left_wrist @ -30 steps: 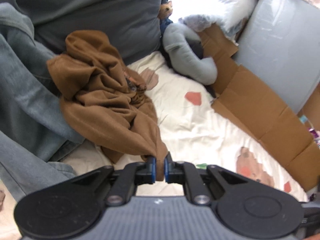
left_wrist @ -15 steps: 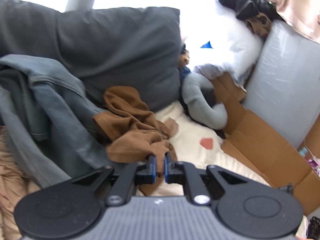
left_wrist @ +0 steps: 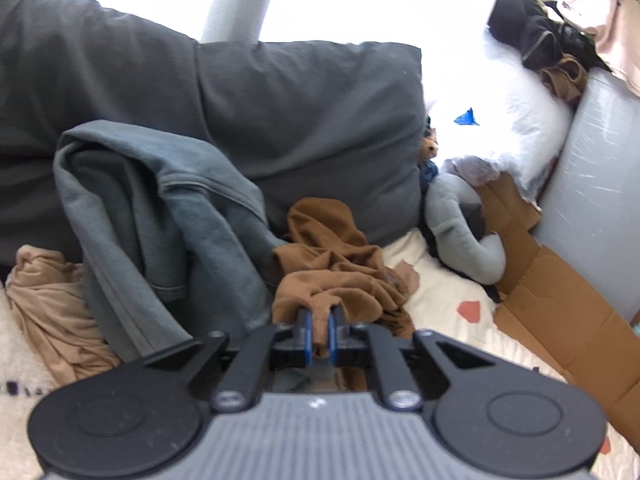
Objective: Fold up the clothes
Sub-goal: 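Close the left tool on the brown sweatshirt fabric, then grasp the sweatshirt with the right tool while the left tool holds it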
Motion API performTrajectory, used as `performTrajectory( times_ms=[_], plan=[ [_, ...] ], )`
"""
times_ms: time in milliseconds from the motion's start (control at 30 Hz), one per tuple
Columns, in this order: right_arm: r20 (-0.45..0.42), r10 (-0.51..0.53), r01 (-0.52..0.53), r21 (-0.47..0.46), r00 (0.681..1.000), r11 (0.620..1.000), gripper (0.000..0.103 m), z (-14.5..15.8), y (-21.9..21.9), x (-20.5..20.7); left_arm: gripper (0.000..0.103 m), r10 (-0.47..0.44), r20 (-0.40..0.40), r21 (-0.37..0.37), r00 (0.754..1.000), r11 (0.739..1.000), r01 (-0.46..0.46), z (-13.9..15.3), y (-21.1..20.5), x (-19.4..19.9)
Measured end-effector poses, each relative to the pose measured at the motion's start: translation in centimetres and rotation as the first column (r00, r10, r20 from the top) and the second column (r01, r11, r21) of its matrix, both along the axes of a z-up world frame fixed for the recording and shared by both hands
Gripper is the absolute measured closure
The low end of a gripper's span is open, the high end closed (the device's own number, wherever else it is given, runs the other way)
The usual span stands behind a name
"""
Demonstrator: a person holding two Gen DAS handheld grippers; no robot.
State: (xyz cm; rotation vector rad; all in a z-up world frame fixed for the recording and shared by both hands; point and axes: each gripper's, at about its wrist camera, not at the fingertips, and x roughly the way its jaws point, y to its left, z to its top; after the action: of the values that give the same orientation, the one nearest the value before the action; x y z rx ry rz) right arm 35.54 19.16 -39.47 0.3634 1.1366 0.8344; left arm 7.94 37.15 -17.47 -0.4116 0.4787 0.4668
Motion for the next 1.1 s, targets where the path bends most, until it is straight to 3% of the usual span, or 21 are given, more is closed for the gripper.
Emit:
performTrajectory(
  times_ms=[100, 300, 367, 433, 533, 733, 1100],
  plan=[
    [-0.013, -0.007, 0.007, 0.005, 1.0, 1.0, 0.053, -0.6, 1.1, 0.5, 0.095, 0.027, 0.009, -0.015, 1.0, 1.0, -0.027, -0.3, 1.0, -0.4],
    [-0.118, -0.1, 0.109, 0.074, 0.988, 0.991, 0.054, -2.1, 1.9, 2.0, 0.095, 0.051, 0.019, -0.031, 0.999, 0.998, -0.051, -1.0, 1.9, -0.7],
    [-0.139, -0.119, 0.129, 0.067, 0.983, 0.989, 0.062, -2.3, 1.9, 2.5, 0.095, 0.056, 0.023, -0.041, 0.998, 0.998, -0.055, -1.2, 2.0, -0.8],
    [-0.16, -0.138, 0.149, 0.059, 0.977, 0.987, 0.1, -2.6, 2.0, 3.0, 0.095, 0.06, 0.027, -0.051, 0.998, 0.997, -0.059, -1.4, 2.1, -0.9],
    [-0.186, -0.129, 0.145, 0.076, 0.974, 0.986, 0.103, -2.5, 1.0, 3.6, 0.095, 0.062, 0.031, -0.057, 0.998, 0.997, -0.06, -1.5, 1.9, -1.0],
    [-0.093, -0.101, 0.105, 0.04, 0.991, 0.994, 0.103, 0.2, -2.0, 3.6, 0.095, 0.072, 0.042, -0.078, 0.997, 0.995, -0.068, -1.8, 1.2, -1.1],
    [0.034, -0.115, 0.119, -0.131, 0.993, 0.984, 0.103, 3.4, -9.8, 5.1, 0.095, 0.042, 0.029, -0.093, 0.999, 0.995, -0.04, -1.8, -1.3, -1.1]
  ],
)
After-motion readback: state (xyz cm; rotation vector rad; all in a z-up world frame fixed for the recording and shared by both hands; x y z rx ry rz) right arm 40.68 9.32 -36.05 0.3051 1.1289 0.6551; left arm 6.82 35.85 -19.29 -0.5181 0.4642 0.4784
